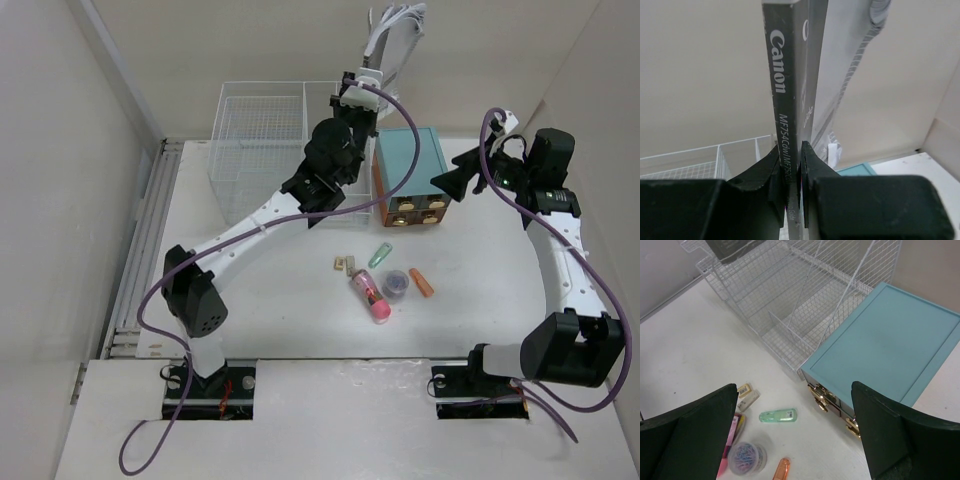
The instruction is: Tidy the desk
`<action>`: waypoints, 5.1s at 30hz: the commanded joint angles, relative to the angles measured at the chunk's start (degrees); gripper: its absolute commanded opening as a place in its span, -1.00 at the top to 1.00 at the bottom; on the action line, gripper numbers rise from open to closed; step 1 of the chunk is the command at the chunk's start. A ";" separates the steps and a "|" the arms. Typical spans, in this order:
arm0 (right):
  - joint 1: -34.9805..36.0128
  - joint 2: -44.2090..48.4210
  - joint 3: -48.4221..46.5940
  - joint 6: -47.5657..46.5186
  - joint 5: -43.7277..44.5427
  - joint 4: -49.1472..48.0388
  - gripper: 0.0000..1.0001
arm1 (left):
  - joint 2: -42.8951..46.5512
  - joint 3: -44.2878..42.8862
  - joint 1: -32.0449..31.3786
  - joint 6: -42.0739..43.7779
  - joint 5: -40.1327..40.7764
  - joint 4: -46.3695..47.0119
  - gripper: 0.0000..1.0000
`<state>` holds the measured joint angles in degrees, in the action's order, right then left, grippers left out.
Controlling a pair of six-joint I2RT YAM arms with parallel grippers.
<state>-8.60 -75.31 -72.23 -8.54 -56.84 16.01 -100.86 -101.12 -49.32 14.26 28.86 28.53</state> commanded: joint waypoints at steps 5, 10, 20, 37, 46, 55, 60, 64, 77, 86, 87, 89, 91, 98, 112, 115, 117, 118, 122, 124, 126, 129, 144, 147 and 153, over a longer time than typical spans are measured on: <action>-0.19 -0.28 0.07 0.36 -1.43 -2.04 -1.00 | -3.37 -6.98 2.38 2.79 2.43 10.93 1.00; -0.19 -0.28 0.07 0.36 -0.91 -2.04 -1.00 | -6.28 -8.39 3.53 2.26 3.73 11.71 1.00; -0.72 -0.81 0.07 0.36 -0.91 -2.04 -1.00 | -10.59 -7.78 5.11 2.79 6.47 13.56 1.00; -1.85 -1.33 0.07 0.36 -1.96 -2.04 -1.00 | -15.59 -8.92 8.36 -5.47 4.37 13.56 1.00; -2.39 -1.33 0.07 0.36 -2.49 -2.04 -1.00 | -18.15 -3.48 8.89 -8.11 2.61 22.96 1.00; -2.39 -2.39 0.07 0.36 -3.01 -2.04 -1.00 | -18.15 5.49 8.89 -8.64 1.28 32.79 1.00; -2.39 -2.39 0.07 -0.16 -3.54 -2.04 -1.00 | -17.62 10.50 8.89 -9.16 1.28 35.71 1.00; -2.39 -2.39 0.07 -0.17 -3.54 -2.04 -1.00 | -17.09 12.87 8.36 -8.55 1.81 37.65 1.00; -2.39 -2.91 0.07 -0.17 -3.54 -2.04 -1.00 | -15.95 12.62 8.36 -8.73 3.13 33.34 -0.26; -2.39 -2.39 0.07 -0.17 -3.54 -2.04 -1.00 | -8.67 15.25 4.60 -4.26 4.27 34.74 -0.61; -2.39 -1.87 0.07 -0.17 -3.54 -2.04 -1.00 | -7.35 15.25 3.63 -2.85 5.75 35.36 -0.61; -2.39 -1.16 0.07 -0.95 -1.79 -2.04 -1.00 | -2.62 17.36 1.17 2.23 6.72 35.36 -0.58; -2.39 -0.46 0.07 -2.79 1.97 -1.07 -1.00 | 0.73 19.11 -3.22 4.97 9.79 35.37 0.13; -2.39 1.82 2.17 -6.85 9.95 4.99 0.90 | 19.10 27.37 -8.61 -27.48 -0.06 3.23 1.00; 26.80 28.56 26.97 -9.08 56.72 -15.32 -0.88 | 46.09 75.00 -10.80 -56.09 -18.05 -0.59 -0.68; 25.56 23.83 25.04 1.99 50.24 -12.93 -0.13 | 48.82 80.02 -11.41 -58.99 -16.74 0.03 -0.71; 24.69 20.22 23.54 5.79 47.62 -12.32 -0.17 | 49.35 82.57 -11.41 -60.57 -16.21 1.17 -0.73; 23.55 18.63 22.23 9.90 47.61 -12.32 -0.21 | 49.35 83.19 -11.41 -62.06 -16.21 1.78 -0.73; 17.40 8.63 18.88 17.84 31.41 -11.70 -0.26 | 47.87 83.72 -11.94 -66.01 -15.06 2.58 -0.76; 16.69 5.71 18.09 20.83 28.99 -11.70 -0.29 | 46.29 83.72 -11.94 -67.60 -15.06 3.98 -0.76; 16.69 3.42 17.56 21.54 30.02 -11.70 -0.31 | 45.41 83.72 -11.94 -71.19 -13.32 3.99 -0.76; 16.69 0.18 17.04 23.03 28.90 -12.23 -0.37 | 42.95 83.72 -11.94 -74.71 -12.69 3.99 -0.76; 16.69 -11.26 13.52 28.40 33.46 -14.42 -0.29 | 25.81 74.68 -13.70 -86.24 -9.70 -1.02 -0.76; 17.21 -12.31 13.52 28.93 34.86 -15.04 -0.29 | 23.17 72.75 -14.22 -86.24 -9.17 -1.02 -0.76; 17.74 -13.46 13.52 29.98 38.29 -16.98 -0.29 | 20.53 70.80 -14.22 -86.24 -8.65 -0.50 -0.76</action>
<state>8.47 -88.49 -56.29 19.97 -21.32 3.36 -79.96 -27.77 -63.29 -71.26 18.35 26.70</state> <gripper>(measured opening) 0.645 0.876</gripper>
